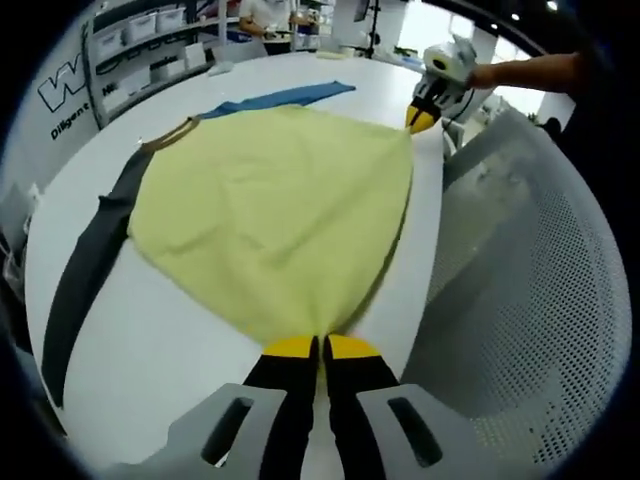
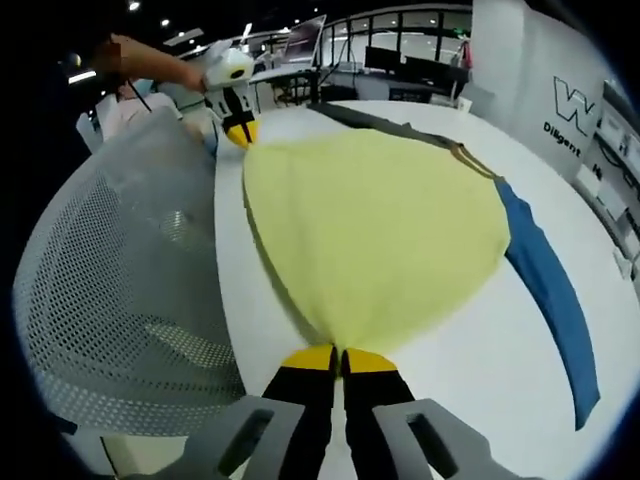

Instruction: Fold the garment on the visible template until the final outline fits inside the template.

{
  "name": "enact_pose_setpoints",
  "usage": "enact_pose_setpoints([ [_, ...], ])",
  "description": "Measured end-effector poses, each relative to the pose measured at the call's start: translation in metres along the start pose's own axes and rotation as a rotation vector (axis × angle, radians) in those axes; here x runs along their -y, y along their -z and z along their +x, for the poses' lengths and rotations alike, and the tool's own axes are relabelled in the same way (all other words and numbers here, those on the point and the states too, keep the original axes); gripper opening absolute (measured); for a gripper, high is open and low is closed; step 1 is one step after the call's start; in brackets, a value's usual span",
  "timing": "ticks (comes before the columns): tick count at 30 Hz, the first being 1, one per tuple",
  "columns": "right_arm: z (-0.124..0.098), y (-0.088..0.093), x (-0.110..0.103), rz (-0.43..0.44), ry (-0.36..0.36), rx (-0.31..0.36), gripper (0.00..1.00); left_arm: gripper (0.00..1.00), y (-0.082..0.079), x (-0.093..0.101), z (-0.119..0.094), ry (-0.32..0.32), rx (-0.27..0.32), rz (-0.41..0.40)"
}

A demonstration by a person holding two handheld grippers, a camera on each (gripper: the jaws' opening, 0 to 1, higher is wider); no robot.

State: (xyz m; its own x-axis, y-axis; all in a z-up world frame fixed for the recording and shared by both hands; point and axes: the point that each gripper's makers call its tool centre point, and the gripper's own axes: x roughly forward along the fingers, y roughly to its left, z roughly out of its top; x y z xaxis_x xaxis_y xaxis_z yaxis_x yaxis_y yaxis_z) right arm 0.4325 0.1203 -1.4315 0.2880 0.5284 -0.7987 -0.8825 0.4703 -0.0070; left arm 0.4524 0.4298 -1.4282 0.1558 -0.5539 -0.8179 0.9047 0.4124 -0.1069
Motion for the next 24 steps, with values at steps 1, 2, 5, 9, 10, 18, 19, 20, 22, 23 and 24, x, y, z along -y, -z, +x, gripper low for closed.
enact_pose_setpoints([
  [1,0.002,0.002,-0.001,0.002,-0.005,-0.005,0.0,0.01,0.002,0.003,0.003,0.004,-0.009,0.008],
  [2,0.003,0.003,-0.002,0.003,-0.008,-0.009,0.0,0.02,0.005,0.004,0.004,0.005,-0.023,0.011],
  [5,0.005,0.008,-0.005,0.003,-0.018,-0.032,0.0,0.04,0.014,0.006,0.007,0.011,-0.048,0.044],
  [9,0.006,0.01,-0.01,0.012,-0.035,-0.04,0.05,0.07,0.017,0.007,0.006,0.014,-0.049,0.071],
  [10,0.006,0.012,-0.013,0.02,-0.05,-0.048,0.05,0.08,0.017,0.007,0.006,0.016,-0.053,0.073],
  [18,0.008,0.013,-0.021,0.046,-0.071,-0.034,0.08,0.14,0.019,0.002,0.006,0.002,-0.052,0.042],
  [19,0.007,0.013,-0.022,0.052,-0.072,-0.03,0.09,0.14,0.019,0.002,0.006,0.003,-0.052,0.02],
  [20,0.007,0.013,-0.022,0.055,-0.074,-0.029,0.09,0.15,0.019,0.003,0.006,0.004,-0.049,0.0],
  [22,0.007,0.013,-0.023,0.07,-0.075,-0.025,0.12,0.18,0.018,0.005,0.005,0.014,-0.045,-0.009],
  [23,0.007,0.012,-0.025,0.074,-0.079,-0.025,0.12,0.19,0.018,0.006,0.005,0.019,-0.042,-0.011],
  [24,0.007,0.012,-0.025,0.073,-0.08,-0.026,0.13,0.21,0.018,0.007,0.005,0.022,-0.037,-0.013],
])
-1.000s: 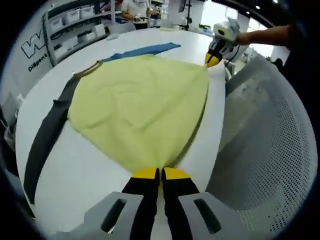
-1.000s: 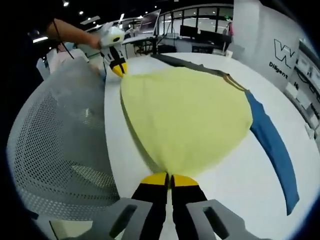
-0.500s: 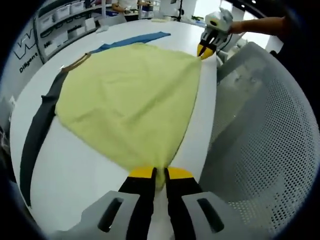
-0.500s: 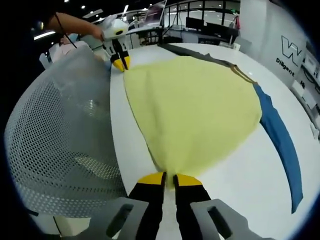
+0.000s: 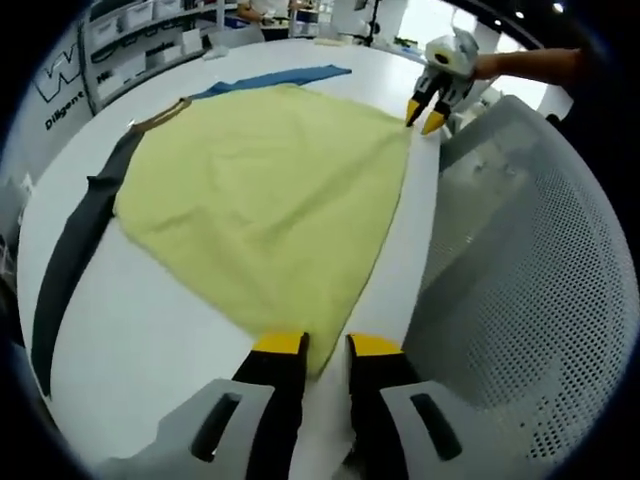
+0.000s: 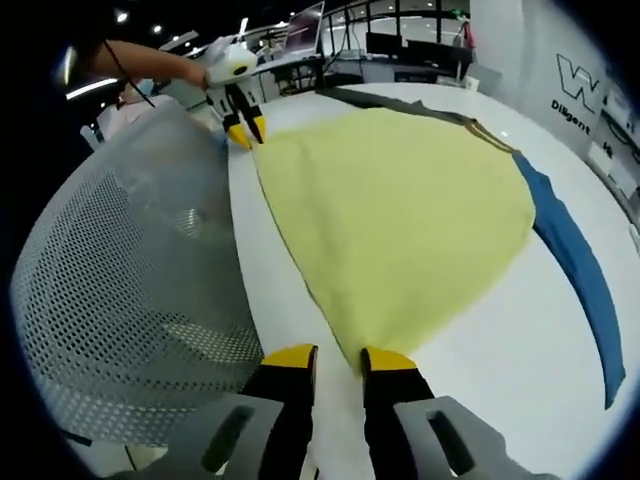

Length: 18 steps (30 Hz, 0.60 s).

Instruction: Fold the garment on the visible template until the final outline fits inside the template.

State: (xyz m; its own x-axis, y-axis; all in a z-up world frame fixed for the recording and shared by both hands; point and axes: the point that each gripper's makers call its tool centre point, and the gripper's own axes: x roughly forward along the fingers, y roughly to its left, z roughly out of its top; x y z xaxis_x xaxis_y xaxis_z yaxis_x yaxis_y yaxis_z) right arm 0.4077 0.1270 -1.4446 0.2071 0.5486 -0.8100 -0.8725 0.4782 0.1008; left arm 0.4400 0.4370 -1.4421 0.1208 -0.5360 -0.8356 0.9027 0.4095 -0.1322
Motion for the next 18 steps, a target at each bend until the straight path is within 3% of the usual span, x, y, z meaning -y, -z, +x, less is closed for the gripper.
enact_pose_setpoints([
  [4,0.001,-0.001,0.001,-0.005,0.004,-0.004,0.14,0.3,-0.008,-0.005,-0.004,-0.014,0.061,-0.026],
  [6,0.0,-0.003,0.0,-0.002,0.006,0.006,0.19,0.36,-0.016,-0.009,-0.008,-0.022,0.111,-0.054],
  [9,-0.002,-0.011,0.002,0.001,0.021,0.046,0.31,0.38,-0.021,-0.014,-0.016,-0.033,0.142,-0.054],
  [12,-0.009,-0.021,0.006,0.028,0.037,0.1,0.37,0.42,-0.024,-0.029,-0.025,-0.094,0.175,-0.024],
  [18,-0.017,-0.031,0.014,0.053,0.067,0.156,0.5,0.53,-0.023,-0.054,-0.039,-0.183,0.22,-0.057],
])
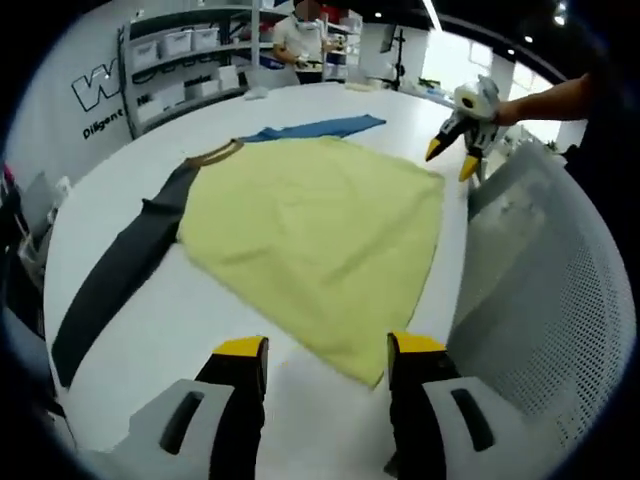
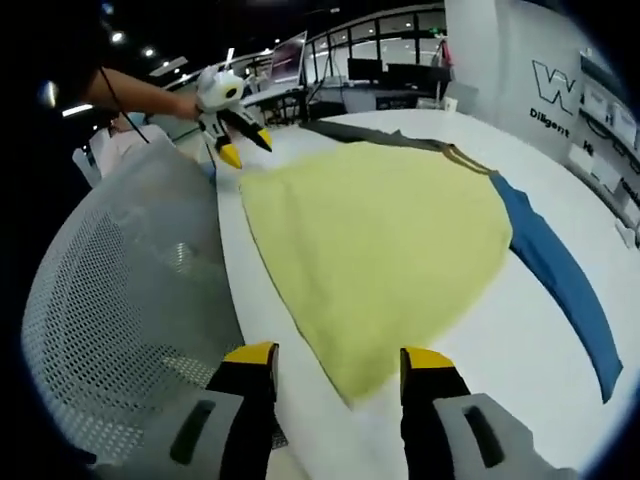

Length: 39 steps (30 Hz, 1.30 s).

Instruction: Fold the garment on the visible template until the final outline fits inside the template.

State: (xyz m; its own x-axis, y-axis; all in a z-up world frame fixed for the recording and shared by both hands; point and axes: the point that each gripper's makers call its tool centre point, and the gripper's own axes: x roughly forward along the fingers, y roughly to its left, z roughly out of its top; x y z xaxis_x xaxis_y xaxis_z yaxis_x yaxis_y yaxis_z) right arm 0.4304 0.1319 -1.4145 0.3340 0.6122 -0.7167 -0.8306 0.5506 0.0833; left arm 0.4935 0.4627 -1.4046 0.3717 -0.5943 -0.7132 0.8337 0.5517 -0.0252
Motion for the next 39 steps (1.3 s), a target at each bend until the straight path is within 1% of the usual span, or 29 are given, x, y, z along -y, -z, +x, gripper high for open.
enact_pose_setpoints([
  [2,-0.001,-0.001,0.002,0.005,0.008,0.003,0.52,0.56,0.001,-0.008,-0.002,-0.029,0.006,-0.015],
  [5,-0.003,-0.002,0.003,0.019,0.013,0.02,0.53,0.57,0.003,-0.019,-0.004,-0.069,0.019,-0.005],
  [8,-0.004,-0.003,0.004,0.02,0.022,0.029,0.59,0.57,0.006,-0.026,-0.005,-0.083,0.025,-0.025],
  [11,-0.007,-0.004,0.006,0.026,0.033,0.042,0.65,0.57,0.009,-0.036,-0.007,-0.115,0.031,-0.054],
  [13,-0.008,-0.006,0.006,0.029,0.041,0.057,0.67,0.57,0.008,-0.043,-0.008,-0.139,0.048,-0.071],
  [17,-0.009,-0.005,0.007,0.033,0.051,0.059,0.71,0.46,0.009,-0.053,-0.011,-0.172,0.057,-0.069],
  [18,-0.008,-0.004,0.007,0.034,0.052,0.058,0.72,0.47,0.009,-0.056,-0.012,-0.182,0.061,-0.072],
  [21,-0.009,-0.002,0.007,0.038,0.057,0.056,0.74,0.57,0.008,-0.064,-0.013,-0.202,0.076,-0.098],
  [24,-0.01,-0.002,0.008,0.045,0.064,0.06,0.74,0.61,0.008,-0.074,-0.016,-0.231,0.081,-0.114],
  [26,-0.011,-0.002,0.009,0.047,0.072,0.065,0.74,0.66,0.009,-0.082,-0.017,-0.256,0.089,-0.136],
  [29,-0.011,-0.001,0.009,0.036,0.08,0.063,0.73,0.74,0.01,-0.099,-0.022,-0.309,0.118,-0.202],
  [31,-0.011,0.0,0.009,0.038,0.08,0.062,0.73,0.77,0.011,-0.106,-0.024,-0.329,0.128,-0.231],
  [36,-0.012,-0.001,0.009,0.039,0.09,0.068,0.75,0.81,0.019,-0.126,-0.03,-0.371,0.133,-0.294],
  [37,-0.012,-0.001,0.01,0.032,0.097,0.072,0.77,0.81,0.022,-0.13,-0.031,-0.38,0.129,-0.319],
  [39,-0.012,0.0,0.01,0.025,0.101,0.067,0.79,0.81,0.025,-0.136,-0.033,-0.397,0.128,-0.329],
])
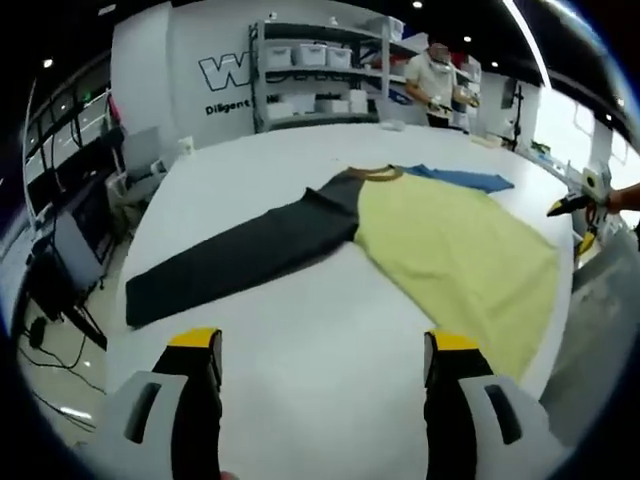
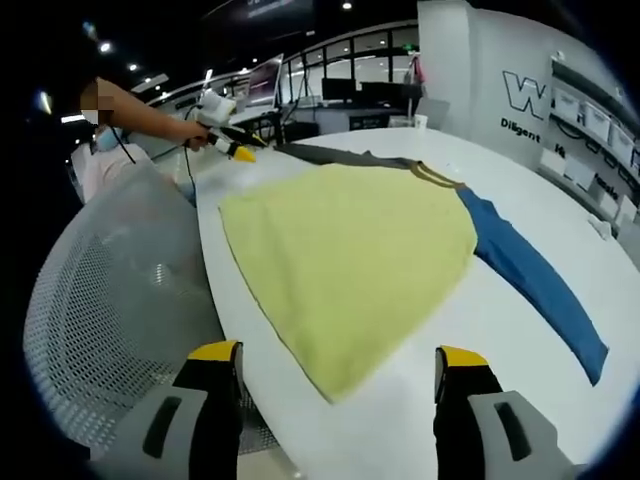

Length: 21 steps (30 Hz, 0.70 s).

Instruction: Fold the garment on the visible template until the final outline fits inside the template.

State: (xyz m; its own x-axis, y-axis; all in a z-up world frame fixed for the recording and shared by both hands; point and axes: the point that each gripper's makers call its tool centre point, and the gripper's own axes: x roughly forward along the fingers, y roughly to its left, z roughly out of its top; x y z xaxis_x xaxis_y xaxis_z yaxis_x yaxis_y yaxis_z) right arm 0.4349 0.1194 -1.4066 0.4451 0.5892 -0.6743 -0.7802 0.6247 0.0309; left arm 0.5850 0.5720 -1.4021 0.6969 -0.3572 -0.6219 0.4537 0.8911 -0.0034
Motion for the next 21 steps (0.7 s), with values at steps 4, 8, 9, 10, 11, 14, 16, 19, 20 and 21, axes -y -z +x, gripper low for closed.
enact_pose_setpoints([
  [4,0.001,-0.004,-0.004,0.039,-0.012,0.02,0.9,0.81,0.0,-0.015,0.0,-0.036,0.003,-0.036],
  [8,0.0,-0.007,0.0,0.041,0.007,0.038,0.95,0.81,0.0,-0.026,0.0,-0.057,0.004,-0.063],
  [9,0.0,-0.008,0.0,0.046,0.01,0.042,0.95,0.81,0.0,-0.028,0.0,-0.061,0.004,-0.069],
  [10,0.0,-0.008,0.001,0.048,0.013,0.042,0.97,0.81,0.0,-0.03,0.0,-0.065,0.005,-0.075],
  [11,0.0,-0.009,0.001,0.05,0.017,0.043,0.98,0.81,-0.001,-0.034,0.001,-0.071,0.006,-0.087],
  [14,0.0,-0.009,-0.001,0.053,0.012,0.042,0.97,0.81,-0.002,-0.04,0.002,-0.08,0.008,-0.106],
  [16,0.0,-0.009,-0.003,0.051,0.01,0.034,0.98,0.81,-0.003,-0.043,0.003,-0.086,0.01,-0.11],
  [19,-0.001,-0.009,-0.003,0.05,0.013,0.034,0.97,0.8,-0.004,-0.053,0.005,-0.099,0.008,-0.125],
  [20,-0.001,-0.008,-0.003,0.056,0.017,0.032,0.96,0.8,-0.003,-0.055,0.005,-0.105,0.005,-0.129],
  [21,-0.002,-0.008,-0.002,0.055,0.02,0.029,0.96,0.8,-0.003,-0.057,0.005,-0.11,0.005,-0.131],
])
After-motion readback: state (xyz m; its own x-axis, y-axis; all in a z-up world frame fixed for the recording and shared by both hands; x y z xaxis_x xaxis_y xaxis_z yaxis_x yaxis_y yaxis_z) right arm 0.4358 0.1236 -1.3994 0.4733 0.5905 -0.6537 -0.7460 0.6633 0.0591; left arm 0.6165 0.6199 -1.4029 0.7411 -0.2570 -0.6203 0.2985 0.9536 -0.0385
